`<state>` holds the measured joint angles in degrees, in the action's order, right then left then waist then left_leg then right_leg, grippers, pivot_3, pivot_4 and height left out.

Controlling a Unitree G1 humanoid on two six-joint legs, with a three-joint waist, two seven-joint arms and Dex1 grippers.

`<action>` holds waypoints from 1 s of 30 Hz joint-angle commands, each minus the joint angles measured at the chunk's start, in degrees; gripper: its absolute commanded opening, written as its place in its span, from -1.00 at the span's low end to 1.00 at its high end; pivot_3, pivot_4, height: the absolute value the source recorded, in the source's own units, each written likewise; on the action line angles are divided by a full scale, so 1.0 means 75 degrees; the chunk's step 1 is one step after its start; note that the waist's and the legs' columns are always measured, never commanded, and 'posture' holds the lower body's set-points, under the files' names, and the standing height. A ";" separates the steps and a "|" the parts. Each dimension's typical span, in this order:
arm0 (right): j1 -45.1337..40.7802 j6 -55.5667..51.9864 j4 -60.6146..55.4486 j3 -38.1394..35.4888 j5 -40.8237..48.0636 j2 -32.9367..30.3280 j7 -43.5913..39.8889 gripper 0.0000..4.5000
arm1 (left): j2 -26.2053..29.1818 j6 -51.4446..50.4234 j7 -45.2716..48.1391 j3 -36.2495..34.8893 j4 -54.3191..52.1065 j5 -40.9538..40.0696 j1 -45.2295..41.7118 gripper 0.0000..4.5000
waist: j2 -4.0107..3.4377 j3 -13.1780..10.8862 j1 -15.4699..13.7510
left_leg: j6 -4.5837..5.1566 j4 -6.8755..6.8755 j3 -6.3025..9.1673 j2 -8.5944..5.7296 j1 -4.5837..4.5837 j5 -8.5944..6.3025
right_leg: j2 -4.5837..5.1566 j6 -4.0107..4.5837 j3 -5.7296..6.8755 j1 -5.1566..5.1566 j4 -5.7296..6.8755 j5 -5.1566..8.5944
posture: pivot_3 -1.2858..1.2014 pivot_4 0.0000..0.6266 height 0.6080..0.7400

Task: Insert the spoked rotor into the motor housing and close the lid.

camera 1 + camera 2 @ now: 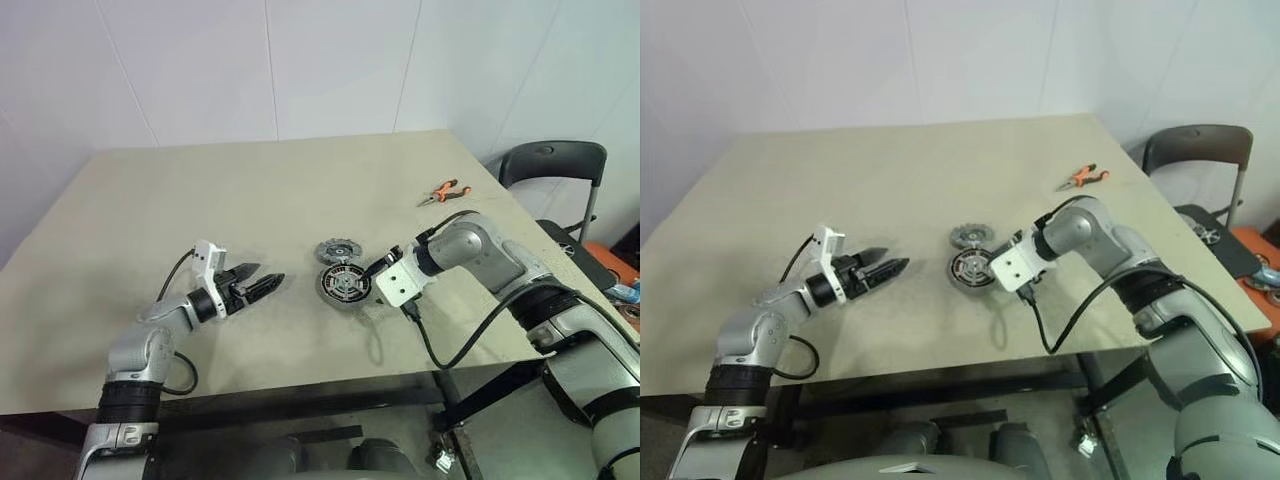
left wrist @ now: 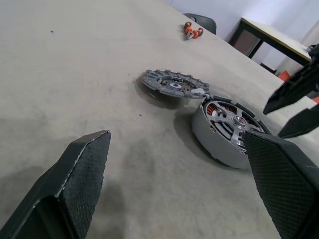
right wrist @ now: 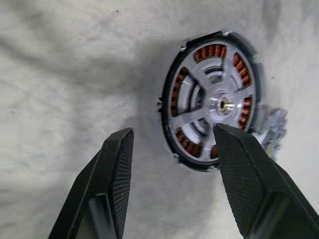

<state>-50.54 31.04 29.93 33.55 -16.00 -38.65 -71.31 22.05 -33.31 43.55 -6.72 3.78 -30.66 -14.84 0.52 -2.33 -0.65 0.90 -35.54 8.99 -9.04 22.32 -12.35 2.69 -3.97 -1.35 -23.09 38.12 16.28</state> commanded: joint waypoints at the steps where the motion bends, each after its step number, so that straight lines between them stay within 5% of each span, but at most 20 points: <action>1: -0.0404 0.0509 0.0513 -0.0050 -0.0265 0.0230 0.0173 0.17 | -0.0011 0.0080 -0.0097 -0.0187 -0.0435 -0.0146 0.0027 1.00 | 0.0000 0.0000 -0.0013 | -0.0002 0.0000 0.0002 0.0001 -0.0001 0.0002 | -0.0001 0.0002 0.0001 0.0000 0.0002 -0.0001 | 0.03 -1.00 1.00; 18: -0.0659 0.1647 0.2295 0.0055 -0.1366 0.0602 0.1001 0.17 | 0.0002 -0.0017 -0.0208 -0.0216 -0.0554 -0.0207 0.0108 1.00 | -0.0002 0.0000 -0.0010 | -0.0013 0.0001 0.0002 0.0001 -0.0009 0.0010 | -0.0004 0.0010 -0.0001 -0.0002 0.0013 -0.0004 | 0.03 -1.00 1.00; 23: -0.0669 0.1851 0.2233 0.0102 -0.1544 0.0676 0.1240 -0.36 | -0.0004 -0.0016 -0.0220 -0.0218 -0.0522 -0.0208 0.0073 1.00 | -0.0002 0.0001 -0.0007 | -0.0015 0.0003 0.0002 0.0001 -0.0023 0.0008 | -0.0005 0.0011 -0.0002 -0.0001 0.0013 -0.0004 | 0.03 -1.00 1.00; 27: -0.0756 0.2137 0.2197 0.0137 -0.1661 0.0665 0.1331 -0.36 | -0.0040 0.0004 -0.0236 -0.0189 -0.0512 -0.0195 0.0078 1.00 | -0.0002 0.0001 -0.0003 | -0.0022 0.0015 0.0000 0.0000 -0.0056 0.0006 | -0.0005 0.0016 -0.0005 0.0014 0.0012 -0.0001 | 0.03 -1.00 1.00; 30: -0.0818 0.2193 0.2161 0.0096 -0.1563 0.0701 0.1214 -0.62 | -0.0077 0.0028 -0.0261 -0.0167 -0.0493 -0.0184 0.0070 1.00 | -0.0002 0.0000 0.0001 | -0.0022 0.0043 -0.0002 0.0001 -0.0110 0.0006 | -0.0005 0.0033 -0.0013 0.0079 0.0007 0.0010 | 0.03 -1.00 1.00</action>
<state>-54.92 46.61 46.93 34.52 -28.45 -34.10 -62.05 21.75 -33.52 41.60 -7.54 1.46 -31.27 -13.32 0.50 -2.33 -0.64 0.73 -35.18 8.97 -9.02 21.39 -12.31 2.65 -3.72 -1.45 -22.39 38.16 16.36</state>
